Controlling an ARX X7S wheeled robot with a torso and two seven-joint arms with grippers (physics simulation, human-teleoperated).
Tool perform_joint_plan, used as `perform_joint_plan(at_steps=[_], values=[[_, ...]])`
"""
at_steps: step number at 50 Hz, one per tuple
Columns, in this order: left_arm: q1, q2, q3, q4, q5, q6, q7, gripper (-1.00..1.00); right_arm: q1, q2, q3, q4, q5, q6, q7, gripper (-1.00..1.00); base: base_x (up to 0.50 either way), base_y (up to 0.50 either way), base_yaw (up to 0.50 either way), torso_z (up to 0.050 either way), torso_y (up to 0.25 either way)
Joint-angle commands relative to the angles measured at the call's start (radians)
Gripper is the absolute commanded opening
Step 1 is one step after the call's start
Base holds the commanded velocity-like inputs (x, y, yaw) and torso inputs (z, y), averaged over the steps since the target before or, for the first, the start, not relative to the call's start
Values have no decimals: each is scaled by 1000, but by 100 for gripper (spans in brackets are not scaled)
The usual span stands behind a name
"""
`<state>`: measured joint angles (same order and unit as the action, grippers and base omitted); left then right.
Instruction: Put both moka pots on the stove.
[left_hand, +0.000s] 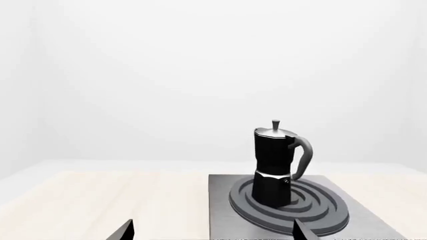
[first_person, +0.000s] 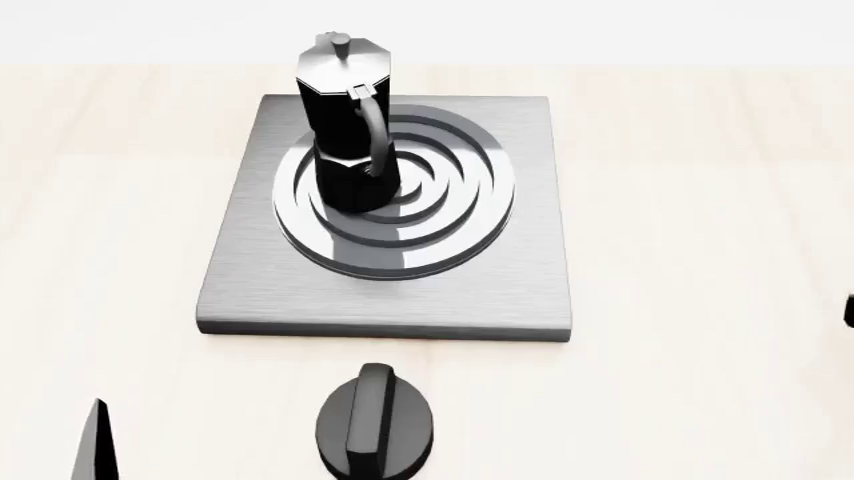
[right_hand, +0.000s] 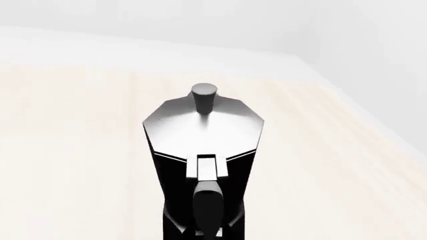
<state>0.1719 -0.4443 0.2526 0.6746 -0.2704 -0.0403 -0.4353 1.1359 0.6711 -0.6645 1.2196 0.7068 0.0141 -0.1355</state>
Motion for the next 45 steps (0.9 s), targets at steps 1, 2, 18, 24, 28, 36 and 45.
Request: perform_joint_plan(at_steps=[1, 2, 18, 24, 28, 36, 45], values=[[-1, 0, 9, -4, 4, 4, 1, 100, 19, 9, 3, -129, -27, 12, 45, -100, 0, 0, 0, 0, 0], [-1, -2, 6, 0, 1, 2, -1, 100, 33, 0, 1, -114, -36, -6, 48, -100, 0, 0, 0, 0, 0], [0, -7, 5, 9, -4, -5, -8, 100, 9, 38, 22, -361, 2, 67, 148, -100, 0, 0, 0, 0, 0], [-3, -10, 7, 19, -6, -16, -11, 100, 9, 36, 23, -401, 15, 80, 139, -100, 0, 0, 0, 0, 0], [-3, -12, 4, 24, -10, -18, -14, 100, 25, 27, 18, -413, 16, 88, 119, -100, 0, 0, 0, 0, 0], [-1, -15, 1, 30, -14, -19, -18, 100, 14, 38, 25, -486, 65, 91, 22, -100, 0, 0, 0, 0, 0], [-2, -17, 5, 36, -15, -22, -21, 100, -6, 64, 41, -574, 123, 90, -76, -100, 0, 0, 0, 0, 0]])
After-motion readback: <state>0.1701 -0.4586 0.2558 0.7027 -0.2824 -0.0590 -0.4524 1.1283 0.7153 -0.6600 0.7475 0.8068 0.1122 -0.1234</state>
